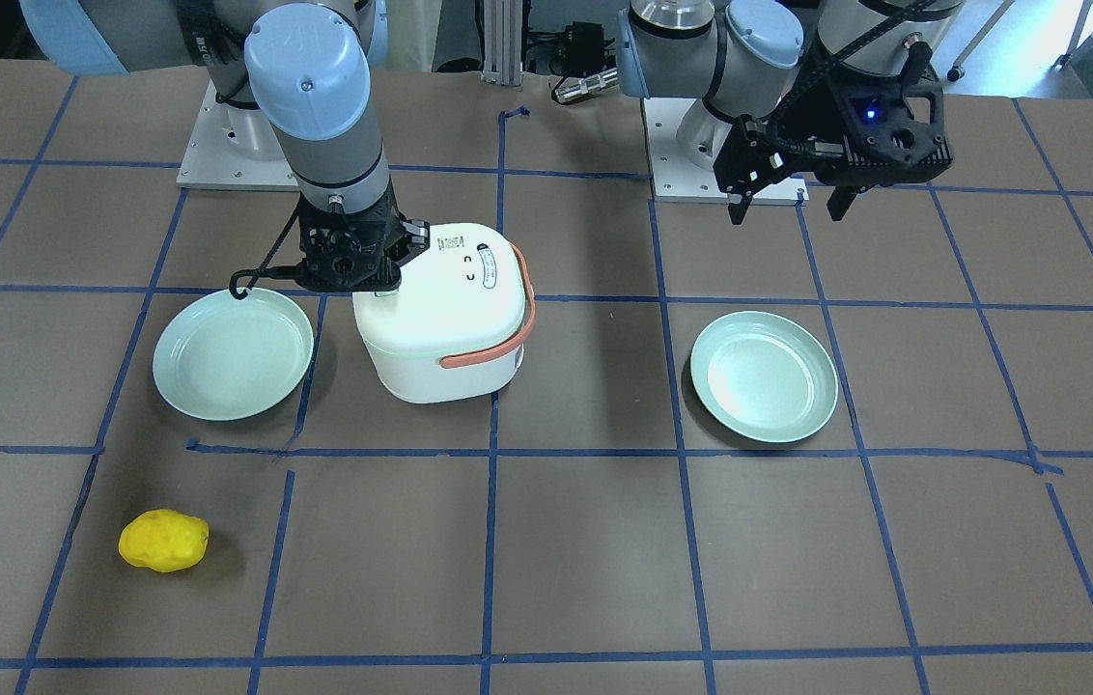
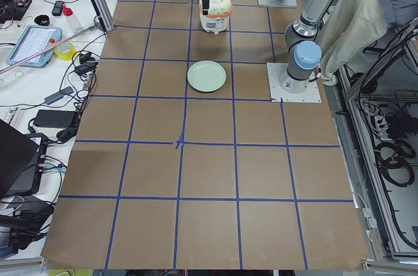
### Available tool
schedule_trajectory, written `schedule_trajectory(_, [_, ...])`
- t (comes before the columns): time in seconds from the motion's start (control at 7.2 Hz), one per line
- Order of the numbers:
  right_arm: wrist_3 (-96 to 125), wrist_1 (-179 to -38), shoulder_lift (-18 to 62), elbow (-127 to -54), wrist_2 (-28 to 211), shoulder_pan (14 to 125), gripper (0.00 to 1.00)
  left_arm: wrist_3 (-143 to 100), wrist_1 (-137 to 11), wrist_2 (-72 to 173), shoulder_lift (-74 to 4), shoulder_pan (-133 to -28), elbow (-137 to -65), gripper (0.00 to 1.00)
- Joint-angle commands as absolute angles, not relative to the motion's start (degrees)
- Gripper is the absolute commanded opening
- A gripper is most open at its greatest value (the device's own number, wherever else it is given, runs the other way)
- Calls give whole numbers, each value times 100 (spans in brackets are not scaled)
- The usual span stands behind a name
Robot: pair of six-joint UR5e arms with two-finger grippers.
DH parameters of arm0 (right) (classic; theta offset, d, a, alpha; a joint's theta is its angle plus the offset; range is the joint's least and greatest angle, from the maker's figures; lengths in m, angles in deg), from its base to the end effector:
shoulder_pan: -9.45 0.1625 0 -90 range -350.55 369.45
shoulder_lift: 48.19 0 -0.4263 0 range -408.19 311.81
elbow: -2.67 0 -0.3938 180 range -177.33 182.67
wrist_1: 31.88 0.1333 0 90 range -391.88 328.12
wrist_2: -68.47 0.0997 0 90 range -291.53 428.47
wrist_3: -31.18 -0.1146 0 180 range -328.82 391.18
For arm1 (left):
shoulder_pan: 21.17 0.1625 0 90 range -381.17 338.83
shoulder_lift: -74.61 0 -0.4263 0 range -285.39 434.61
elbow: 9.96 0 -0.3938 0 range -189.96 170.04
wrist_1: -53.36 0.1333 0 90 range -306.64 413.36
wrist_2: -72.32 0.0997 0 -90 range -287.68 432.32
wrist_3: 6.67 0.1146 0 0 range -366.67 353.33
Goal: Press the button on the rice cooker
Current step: 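Press the green lid button down with the right gripper fingertips, then lift the right gripper away from the cooker as the lid pops open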
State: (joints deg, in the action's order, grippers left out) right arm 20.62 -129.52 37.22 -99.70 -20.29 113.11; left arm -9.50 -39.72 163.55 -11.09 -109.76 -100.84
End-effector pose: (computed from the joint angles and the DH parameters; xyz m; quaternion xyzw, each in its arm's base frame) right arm 0.2478 -0.4447 0.3434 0.0261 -0.9963 -0.0817 0.0065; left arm -0.1194 -0.4646 0.4971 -0.0370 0.9993 -0.0031 0.0107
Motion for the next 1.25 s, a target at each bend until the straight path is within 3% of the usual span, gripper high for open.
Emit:
schedule_trajectory(0.0, [2063, -12953, 3716, -9990, -2021, 11333, 5, -949, -3972, 16355, -1108, -10976, -10084, 100])
schedule_trajectory(0.28, [2055, -12953, 3716, -9999, -2021, 11342, 6, -949, -3972, 16355, -1108, -10976, -10084, 100])
schedule_trajectory(0.42, [2037, -12953, 3724, -9929, -2090, 11342, 67, -948, -3972, 16355, -1108, -10976, -10084, 100])
schedule_trajectory(0.56, [2063, -12953, 3768, -9841, -2143, 11334, 100, -948, -3972, 16355, -1108, -10976, -10084, 100])
schedule_trajectory(1.11, [2151, -12393, 3751, -8447, -2109, 10581, 100, -949, -3972, 16355, -1108, -10976, -10084, 100])
